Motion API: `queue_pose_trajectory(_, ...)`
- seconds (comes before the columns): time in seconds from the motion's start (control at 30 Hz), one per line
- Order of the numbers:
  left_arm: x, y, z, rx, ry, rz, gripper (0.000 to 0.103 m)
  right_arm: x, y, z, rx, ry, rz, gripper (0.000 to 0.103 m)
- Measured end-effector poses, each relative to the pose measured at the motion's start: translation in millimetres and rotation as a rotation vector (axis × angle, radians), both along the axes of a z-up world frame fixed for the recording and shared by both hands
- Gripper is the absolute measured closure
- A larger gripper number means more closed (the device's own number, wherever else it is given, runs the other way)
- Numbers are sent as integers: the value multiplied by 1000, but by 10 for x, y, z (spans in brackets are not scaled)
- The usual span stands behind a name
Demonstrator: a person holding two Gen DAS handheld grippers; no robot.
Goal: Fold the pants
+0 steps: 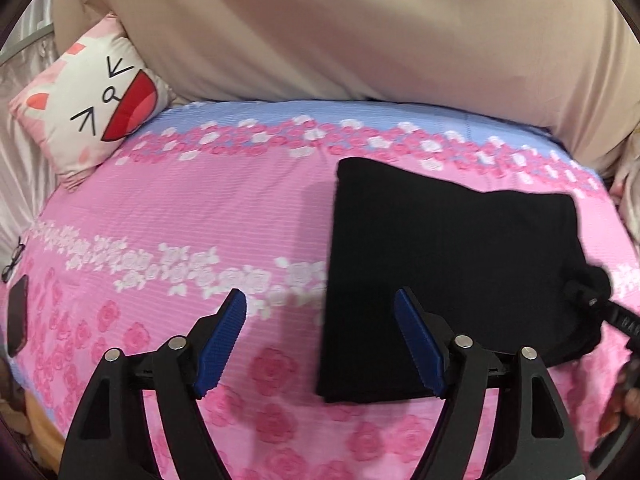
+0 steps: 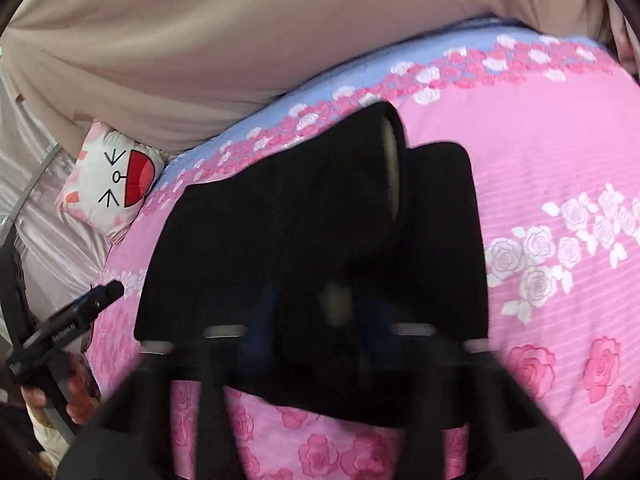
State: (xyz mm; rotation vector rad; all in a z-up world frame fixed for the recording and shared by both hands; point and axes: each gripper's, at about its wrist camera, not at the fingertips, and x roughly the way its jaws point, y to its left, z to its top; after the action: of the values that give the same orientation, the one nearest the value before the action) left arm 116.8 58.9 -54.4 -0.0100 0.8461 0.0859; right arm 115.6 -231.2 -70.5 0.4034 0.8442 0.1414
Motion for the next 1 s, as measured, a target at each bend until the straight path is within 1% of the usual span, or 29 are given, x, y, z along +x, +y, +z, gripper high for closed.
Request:
queue_pose_trajectory(0.07,28,53,-23,-4,10,3,29,-69,77,216,-63,-62,-1,88)
queue_pose_trajectory(0.13,32,110,-9,-19,6,3,29,-227,90,512,-89,-145,-10,88)
queue_pose_trajectory(0.17,24,131,-8,-23,0,1,28,-293,81,596,-123,-166,-13,88)
queue_pose_trajectory(0.2,9,140,-10,-24,-8,-3,26,-340,49,592,-175,-161,-25,87)
queue_pose_trajectory(0.23,3,138,-33,-24,-12,-6,20,-312,4,480,-200,-121,-27,86)
queue_pose_trajectory(0.27,9,121,-69,-20,-11,-8,20,-258,-68,284,-206,-56,-32,82)
queue_pose_trajectory(0.3,28,95,-125,-10,1,-9,20,-201,-174,-6,-184,36,-51,77)
queue_pose_trajectory(0.33,62,61,-200,-1,26,-17,20,-245,-262,-123,-126,39,-74,75)
queue_pose_trajectory(0.37,78,35,-252,7,42,-24,20,-365,-343,-85,-56,-9,-112,75)
queue_pose_trajectory(0.4,76,27,-260,17,42,-19,20,-437,-372,-13,-48,-33,-136,75)
queue_pose_trajectory(0.43,59,25,-250,27,31,-16,20,-529,-389,102,-70,-77,-168,74)
queue_pose_trajectory(0.47,43,25,-226,28,21,-19,20,-597,-375,226,-114,-118,-197,73)
queue_pose_trajectory(0.5,34,28,-187,21,11,-23,20,-638,-316,377,-190,-147,-217,73)
queue_pose_trajectory(0.53,30,29,-160,13,1,-25,20,-633,-248,486,-239,-166,-212,73)
queue_pose_trajectory(0.57,34,14,-122,6,-11,-28,20,-609,-164,585,-268,-186,-193,73)
queue_pose_trajectory(0.6,38,-8,-97,5,-18,-30,20,-526,-26,695,-282,-204,-145,73)
queue_pose_trajectory(0.67,64,-98,-52,4,-34,-42,20,-356,164,755,-303,-211,-69,73)
queue_pose_trajectory(0.73,80,-234,-51,2,-28,-75,20,-48,419,688,-347,-188,13,73)
queue_pose_trajectory(0.8,78,-366,-83,16,-20,-108,20,281,616,503,-351,-134,77,74)
queue_pose_trajectory(0.87,87,-499,-199,68,3,-138,20,599,755,315,-340,-82,123,75)
queue_pose_trajectory(0.93,122,-568,-350,115,33,-144,19,840,779,110,-389,-28,125,76)
queue_pose_trajectory(0.97,139,-574,-410,123,41,-143,18,997,724,-27,-417,12,106,78)
queue_pose_trajectory(1.0,153,-564,-446,123,40,-137,14,1135,580,-173,-401,43,75,82)
